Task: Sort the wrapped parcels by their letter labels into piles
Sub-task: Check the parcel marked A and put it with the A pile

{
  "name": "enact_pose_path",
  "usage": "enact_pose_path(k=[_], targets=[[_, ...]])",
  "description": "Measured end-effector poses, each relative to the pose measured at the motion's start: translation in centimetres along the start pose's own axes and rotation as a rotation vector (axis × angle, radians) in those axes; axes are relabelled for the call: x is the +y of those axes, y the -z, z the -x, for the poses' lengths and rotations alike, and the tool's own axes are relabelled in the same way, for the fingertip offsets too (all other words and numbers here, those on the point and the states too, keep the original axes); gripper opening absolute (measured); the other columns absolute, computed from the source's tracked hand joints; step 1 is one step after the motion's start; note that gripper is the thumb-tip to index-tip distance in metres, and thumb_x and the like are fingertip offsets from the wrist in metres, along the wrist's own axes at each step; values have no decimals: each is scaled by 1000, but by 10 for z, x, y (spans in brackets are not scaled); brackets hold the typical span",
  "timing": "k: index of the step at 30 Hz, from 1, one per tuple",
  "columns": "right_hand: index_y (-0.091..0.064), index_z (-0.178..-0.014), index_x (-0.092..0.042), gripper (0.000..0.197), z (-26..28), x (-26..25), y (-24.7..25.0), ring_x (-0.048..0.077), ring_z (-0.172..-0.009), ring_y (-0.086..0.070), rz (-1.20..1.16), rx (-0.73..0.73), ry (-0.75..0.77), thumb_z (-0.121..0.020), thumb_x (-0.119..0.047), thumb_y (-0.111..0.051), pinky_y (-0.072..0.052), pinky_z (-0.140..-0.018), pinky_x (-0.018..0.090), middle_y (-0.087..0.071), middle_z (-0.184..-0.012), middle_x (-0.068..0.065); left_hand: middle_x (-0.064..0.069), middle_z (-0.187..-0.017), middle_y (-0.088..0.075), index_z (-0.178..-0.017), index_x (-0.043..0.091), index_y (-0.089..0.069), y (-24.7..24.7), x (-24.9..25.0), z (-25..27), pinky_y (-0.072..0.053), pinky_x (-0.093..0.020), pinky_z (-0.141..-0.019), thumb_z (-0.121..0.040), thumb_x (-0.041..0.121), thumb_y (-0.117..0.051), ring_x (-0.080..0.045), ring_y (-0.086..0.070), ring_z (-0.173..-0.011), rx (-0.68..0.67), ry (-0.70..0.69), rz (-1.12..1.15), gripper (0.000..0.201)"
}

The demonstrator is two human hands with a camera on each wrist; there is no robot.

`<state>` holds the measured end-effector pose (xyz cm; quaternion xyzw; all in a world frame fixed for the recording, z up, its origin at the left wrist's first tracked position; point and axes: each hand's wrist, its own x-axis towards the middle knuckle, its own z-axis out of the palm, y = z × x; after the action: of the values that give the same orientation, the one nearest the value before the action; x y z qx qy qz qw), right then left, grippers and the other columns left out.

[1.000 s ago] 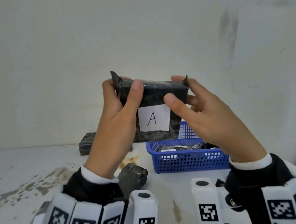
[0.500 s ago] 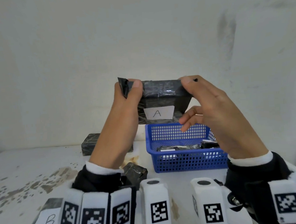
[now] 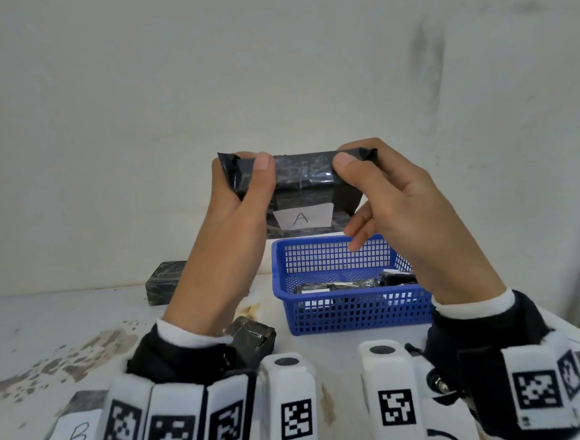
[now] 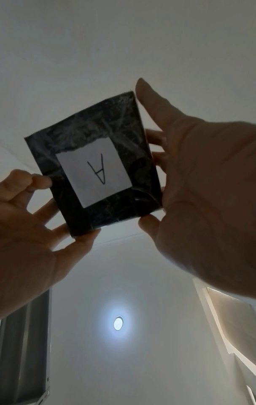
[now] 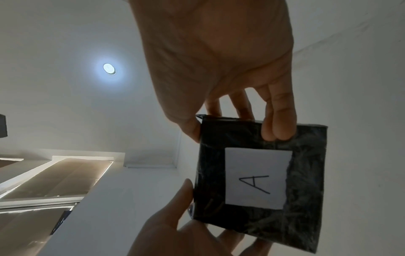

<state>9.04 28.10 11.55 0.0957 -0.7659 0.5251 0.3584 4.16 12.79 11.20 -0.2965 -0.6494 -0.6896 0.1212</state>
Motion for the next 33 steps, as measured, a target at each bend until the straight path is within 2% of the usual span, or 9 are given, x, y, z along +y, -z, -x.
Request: enact_pose_path(k=[4, 7, 11, 15, 18, 23, 27, 30, 33], targets=[[-66, -98, -27, 13, 0, 2, -2, 17, -55, -60, 16, 4, 32, -97, -38, -60, -53, -51, 26, -67, -86, -11, 29, -87, -63, -100, 37, -50, 4, -3, -3, -47, -41, -98, -98, 44, -45, 10, -61, -90, 10, -9, 17, 8], [-66, -98, -28, 19, 0, 1, -4, 26, -57, -59, 23, 13, 46, -91, -46, -62, -57, -52, 34, -68, -85, -12, 25, -89, -64, -99, 37, -51, 6, -5, -4, -44, -47, -103, -100, 44, -43, 2, -62, -98, 9, -12, 17, 11], [-65, -98, -30, 23, 3, -1, -6, 51, -67, -55, 50, 33, 79, -86, -49, -67, -55, -61, 57, -66, -88, -8, 29, -81, -62, -98, 33, -48, 4, -4, -1, -49, -34, -93, -99, 39, -44, 12, -60, -83, -40, -54, 43, 7], [-64, -98, -27, 26, 4, -1, -4, 54, -70, -54, 74, 24, 96, -85, -49, -67, -53, -63, 57, -64, -93, -1, 21, -84, -63, -98, 29, -49, 1, -3, 2, -46, -23, -81, -93, 41, -51, 10, -60, -81, -74, -98, 58, 13], [-63, -97, -27, 22, 3, 1, -5, 53, -71, -53, 78, 41, 110, -87, -46, -68, -52, -63, 57, -64, -89, 1, 11, -96, -66, -99, 28, -51, -1, -6, 2, -46, -24, -83, -89, 44, -56, 2, -63, -90, -45, -123, 30, 20], [-66, -97, -30, 11, 1, 5, -5, 50, -75, -57, 62, 58, 118, -91, -39, -69, -54, -67, 57, -66, -91, -3, 22, -86, -67, -93, 38, -54, -1, -8, -1, -53, -27, -85, -83, 63, -42, -1, -66, -90, -14, -42, -9, 29], [-66, -116, -36, 21, -1, 9, -2, 19, -91, -67, 56, 5, 126, -95, -33, -66, -58, -88, 42, -65, -111, -5, -2, -93, -73, -109, 23, -61, 6, -9, -4, -57, -36, -86, -96, 33, -54, -19, -74, -83, 19, 70, 122, 18], [-59, -132, -41, 39, -1, 7, 1, 7, -102, -66, 9, 12, 65, -93, -41, -64, -56, -87, 25, -68, -119, 9, -3, -92, -77, -127, 14, -55, 12, -10, -7, -52, -36, -91, -89, 15, -65, -19, -74, -87, 1, 115, 229, 39], [-50, -141, -44, 49, -2, 8, 4, 8, -104, -70, -71, -22, -17, -96, -28, -63, -53, -100, 35, -74, -111, 7, -1, -104, -75, -132, 16, -54, 17, -12, -9, -49, -36, -94, -73, 17, -74, -18, -72, -97, -39, 98, 184, 63]])
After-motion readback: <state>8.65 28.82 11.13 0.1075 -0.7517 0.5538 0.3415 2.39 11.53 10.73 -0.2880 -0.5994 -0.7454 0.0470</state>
